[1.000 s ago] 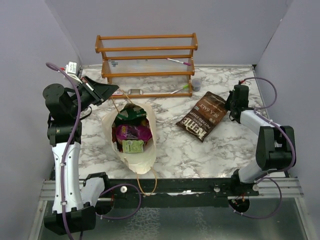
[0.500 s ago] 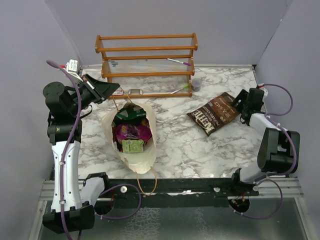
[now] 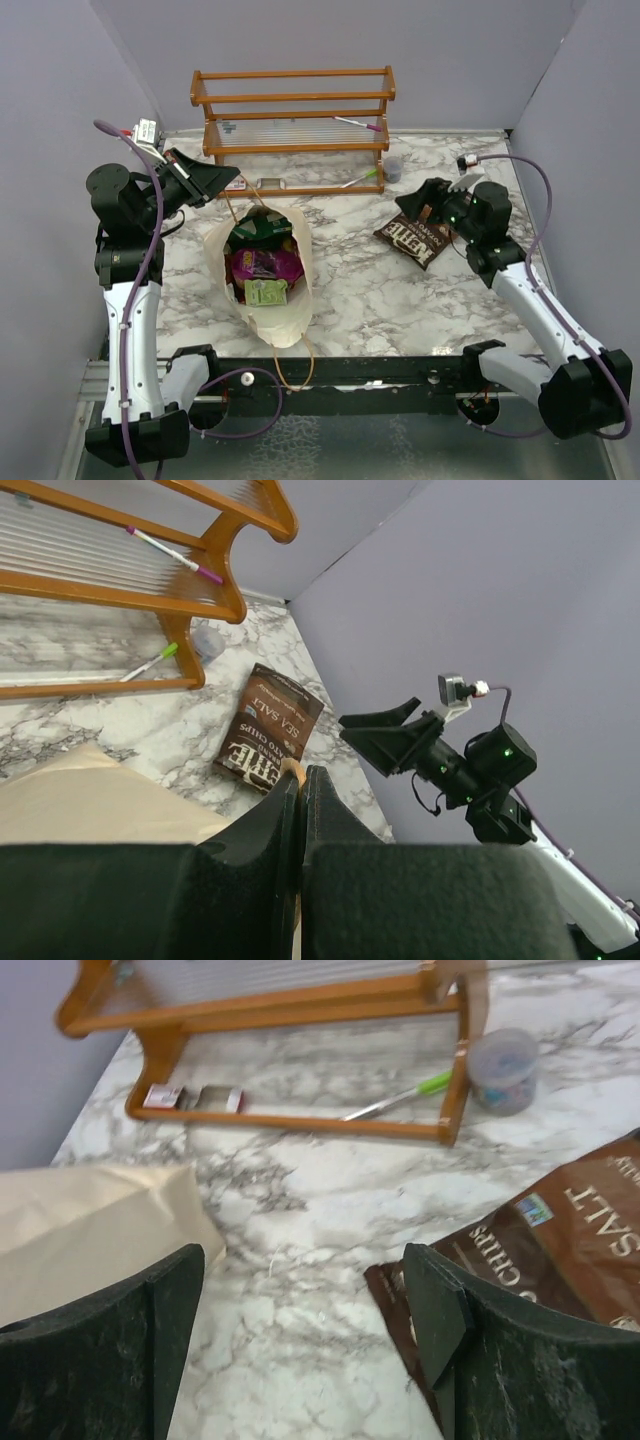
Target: Take the snacks out of the paper bag
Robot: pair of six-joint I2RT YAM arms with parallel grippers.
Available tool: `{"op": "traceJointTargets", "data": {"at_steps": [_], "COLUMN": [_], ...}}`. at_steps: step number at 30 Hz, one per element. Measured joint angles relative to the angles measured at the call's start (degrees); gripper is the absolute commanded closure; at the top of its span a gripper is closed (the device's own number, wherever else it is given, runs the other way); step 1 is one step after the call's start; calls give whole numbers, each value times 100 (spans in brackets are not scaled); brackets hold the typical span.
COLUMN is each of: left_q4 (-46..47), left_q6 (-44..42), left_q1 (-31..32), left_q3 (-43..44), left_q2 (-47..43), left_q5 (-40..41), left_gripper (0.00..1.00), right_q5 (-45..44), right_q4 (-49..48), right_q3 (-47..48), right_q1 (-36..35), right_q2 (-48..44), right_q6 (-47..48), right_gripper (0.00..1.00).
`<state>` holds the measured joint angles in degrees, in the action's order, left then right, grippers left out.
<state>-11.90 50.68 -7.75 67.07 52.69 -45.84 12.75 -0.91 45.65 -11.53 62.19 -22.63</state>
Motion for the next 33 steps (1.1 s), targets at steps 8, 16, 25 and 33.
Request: {"op": "traceJointTargets", "data": {"at_steps": [8, 16, 25, 33], "left_q4": [0, 39, 74, 26], "left_q6": [-7, -4, -9, -50], "left_q1": [0, 0, 0, 0], "left_q3": [0, -46, -153, -151], "left_q2": [4, -11, -20, 2], "left_q5": [0, 0, -4, -9], "left_gripper": [100, 100, 100, 100], "right_q5": [52, 1401, 42, -1921], "right_q4": [588, 234, -212, -205], "right_q3": [-708, -1075, -46, 1443], "right_q1": [-149, -809, -5169, -7012], "right_q2": [-778, -1255, -654, 1436], "right_q6": [216, 184, 1515, 4496], "right_gripper": [19, 20, 20, 15]}}
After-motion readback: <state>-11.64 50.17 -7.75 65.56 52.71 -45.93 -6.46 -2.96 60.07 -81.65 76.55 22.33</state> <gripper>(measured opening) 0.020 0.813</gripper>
